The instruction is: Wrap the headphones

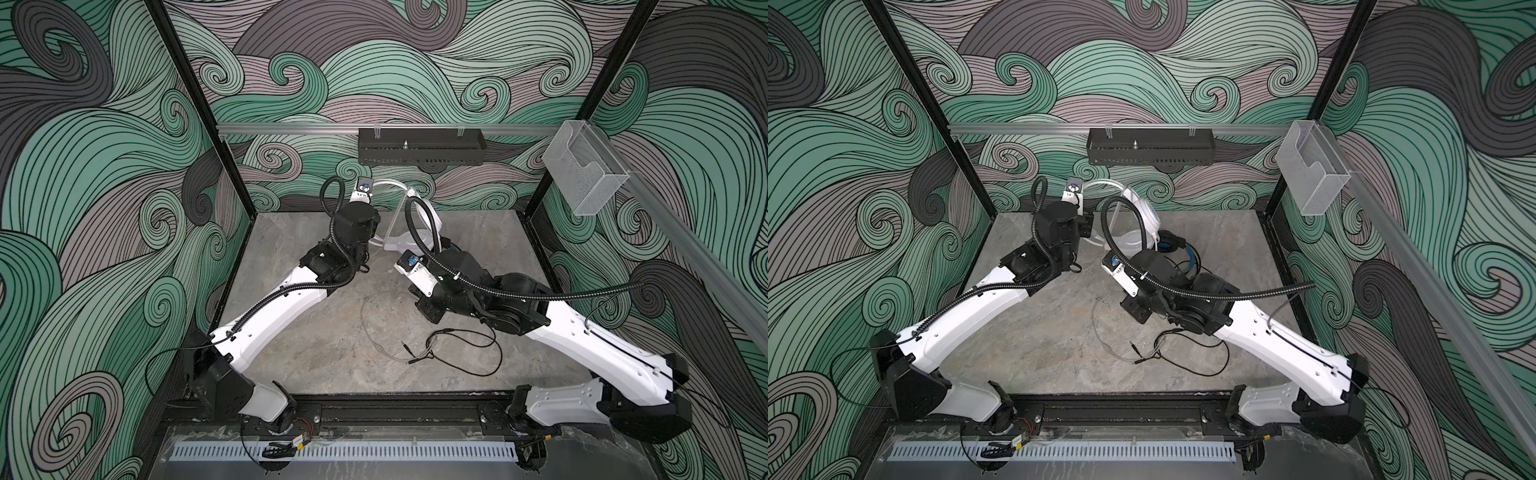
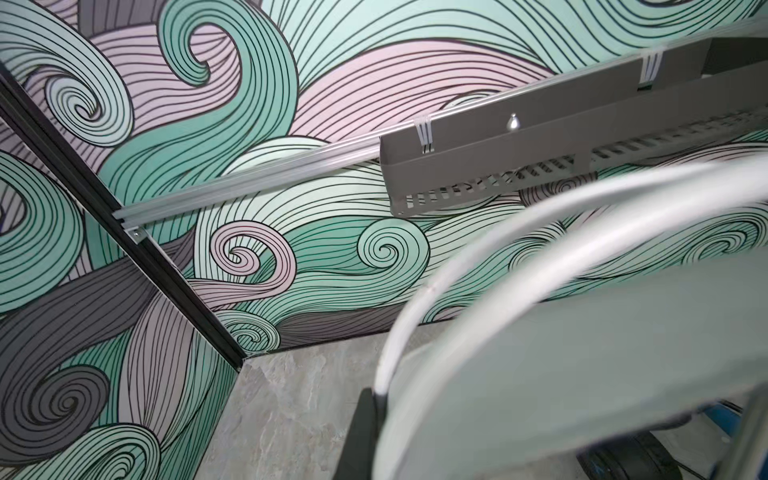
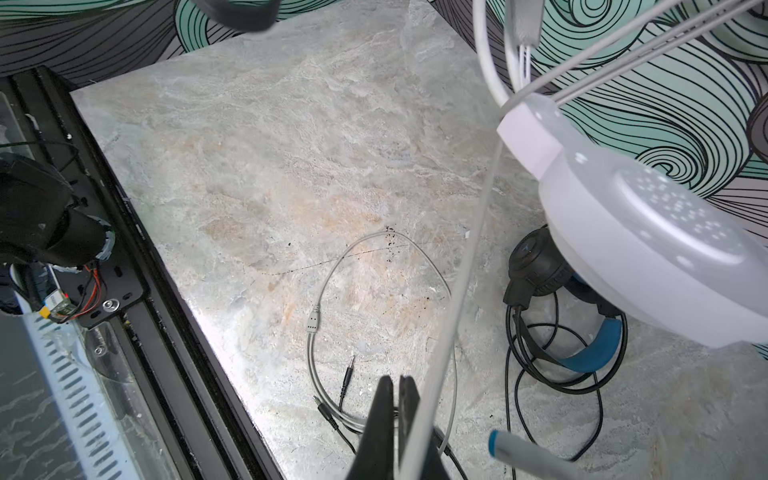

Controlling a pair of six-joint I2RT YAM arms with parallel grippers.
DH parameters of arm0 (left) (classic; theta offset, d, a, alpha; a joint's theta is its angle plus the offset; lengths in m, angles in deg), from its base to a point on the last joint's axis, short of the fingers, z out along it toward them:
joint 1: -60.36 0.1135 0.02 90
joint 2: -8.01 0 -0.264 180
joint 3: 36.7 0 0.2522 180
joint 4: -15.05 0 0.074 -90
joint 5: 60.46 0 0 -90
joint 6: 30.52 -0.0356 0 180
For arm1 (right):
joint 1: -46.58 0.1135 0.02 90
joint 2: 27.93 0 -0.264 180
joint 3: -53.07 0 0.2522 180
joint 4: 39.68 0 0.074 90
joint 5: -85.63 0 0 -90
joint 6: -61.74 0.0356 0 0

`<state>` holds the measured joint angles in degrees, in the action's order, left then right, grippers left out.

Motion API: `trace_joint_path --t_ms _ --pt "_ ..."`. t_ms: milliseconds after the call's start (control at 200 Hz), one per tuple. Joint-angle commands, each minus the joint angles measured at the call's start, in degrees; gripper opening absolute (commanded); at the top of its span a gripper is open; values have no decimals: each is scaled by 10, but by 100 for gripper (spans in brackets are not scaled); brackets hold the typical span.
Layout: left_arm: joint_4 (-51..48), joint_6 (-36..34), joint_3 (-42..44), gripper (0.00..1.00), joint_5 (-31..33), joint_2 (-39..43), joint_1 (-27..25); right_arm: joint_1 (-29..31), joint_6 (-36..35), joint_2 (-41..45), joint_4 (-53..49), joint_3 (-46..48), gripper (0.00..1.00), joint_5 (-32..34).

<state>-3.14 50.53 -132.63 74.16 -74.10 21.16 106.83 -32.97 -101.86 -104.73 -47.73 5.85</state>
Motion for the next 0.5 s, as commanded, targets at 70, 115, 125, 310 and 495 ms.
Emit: trace_joint_path --t_ms 70,115,125,310,495 --pt "41 -30 3 0 47 31 11 14 -26 14 -38 -33 0 -69" --pt "24 -16 -4 0 55 34 11 14 -23 16 -38 -29 0 -66" --pt "20 -12 -6 0 58 34 11 14 -22 16 -38 -28 0 -65" --pt "-39 44 -31 0 133 45 2 14 -1 33 -34 -1 0 -67" --pt "-47 62 -39 0 145 63 -12 15 28 69 32 56 1 -95"
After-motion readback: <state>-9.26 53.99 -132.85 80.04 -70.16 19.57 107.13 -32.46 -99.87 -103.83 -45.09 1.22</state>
